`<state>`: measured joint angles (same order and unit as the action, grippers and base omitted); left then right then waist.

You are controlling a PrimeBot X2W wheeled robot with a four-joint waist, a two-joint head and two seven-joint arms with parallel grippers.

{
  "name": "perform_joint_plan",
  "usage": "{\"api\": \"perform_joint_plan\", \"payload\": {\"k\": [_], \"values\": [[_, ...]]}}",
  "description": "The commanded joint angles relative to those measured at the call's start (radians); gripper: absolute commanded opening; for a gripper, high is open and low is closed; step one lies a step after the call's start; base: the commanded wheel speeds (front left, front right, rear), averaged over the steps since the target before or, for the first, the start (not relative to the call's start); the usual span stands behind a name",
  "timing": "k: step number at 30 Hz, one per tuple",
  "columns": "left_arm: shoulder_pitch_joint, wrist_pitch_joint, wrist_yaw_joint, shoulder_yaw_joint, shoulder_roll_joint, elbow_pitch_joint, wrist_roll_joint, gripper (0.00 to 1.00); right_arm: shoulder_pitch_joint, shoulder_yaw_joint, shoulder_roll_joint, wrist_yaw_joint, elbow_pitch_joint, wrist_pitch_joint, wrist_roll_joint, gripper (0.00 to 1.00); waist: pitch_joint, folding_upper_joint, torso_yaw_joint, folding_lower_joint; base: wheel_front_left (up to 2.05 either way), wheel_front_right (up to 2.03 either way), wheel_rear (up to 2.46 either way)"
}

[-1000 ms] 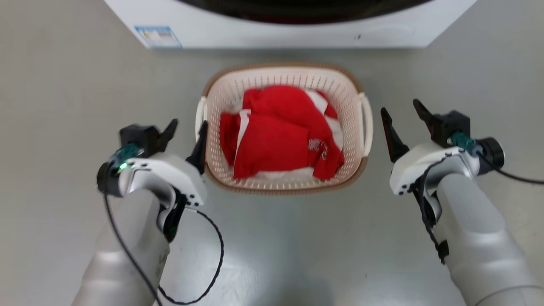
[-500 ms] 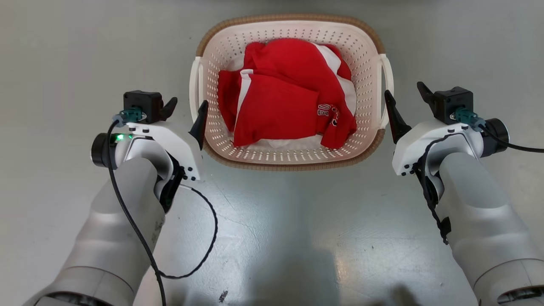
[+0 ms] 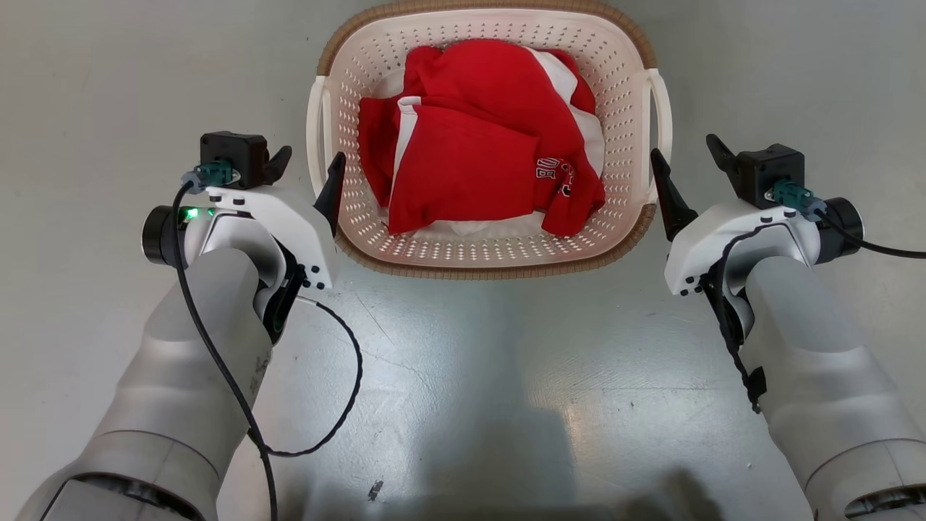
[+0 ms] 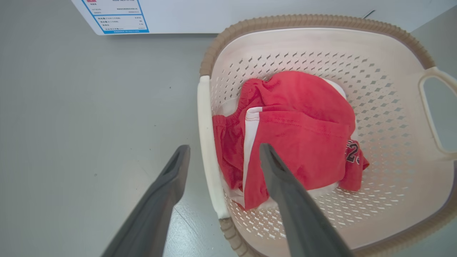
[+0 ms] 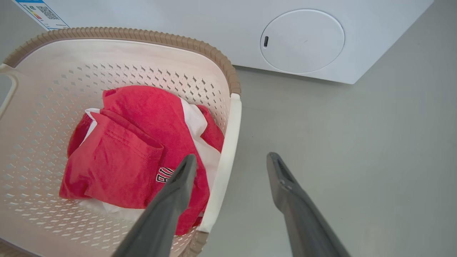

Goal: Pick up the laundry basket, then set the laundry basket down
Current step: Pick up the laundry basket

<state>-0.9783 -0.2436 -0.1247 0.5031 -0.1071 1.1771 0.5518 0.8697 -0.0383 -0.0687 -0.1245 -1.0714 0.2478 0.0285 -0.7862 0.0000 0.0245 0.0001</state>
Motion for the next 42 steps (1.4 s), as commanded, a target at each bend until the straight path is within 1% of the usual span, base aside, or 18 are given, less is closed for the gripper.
{"api": "perform_joint_plan", "payload": {"k": [1,10,26,42], "values": [[-0.011,-0.009,-0.006,-0.009,-0.039,0.000,0.011,1.00,-0.017,-0.022,0.018,-0.006,0.018,0.014,-0.015,1.00,-0.004,0.0000,0.001,0.0000,0.00,0.00,0.00],[-0.045,-0.014,-0.006,0.030,-0.044,0.014,0.039,1.00,0.010,-0.035,0.018,-0.006,0.015,0.014,-0.053,1.00,-0.041,0.0000,0.001,0.0000,0.00,0.00,0.00],[-0.140,-0.006,-0.006,0.102,-0.051,0.050,0.069,1.00,0.098,-0.019,0.018,-0.006,-0.032,0.014,-0.065,1.00,-0.114,0.0000,0.001,0.0000,0.00,0.00,0.00],[-0.184,0.007,-0.006,0.161,-0.045,0.072,0.093,1.00,0.158,-0.061,0.018,-0.006,-0.075,0.014,-0.120,1.00,-0.161,0.0000,0.003,0.0000,0.00,0.00,0.00]]}}
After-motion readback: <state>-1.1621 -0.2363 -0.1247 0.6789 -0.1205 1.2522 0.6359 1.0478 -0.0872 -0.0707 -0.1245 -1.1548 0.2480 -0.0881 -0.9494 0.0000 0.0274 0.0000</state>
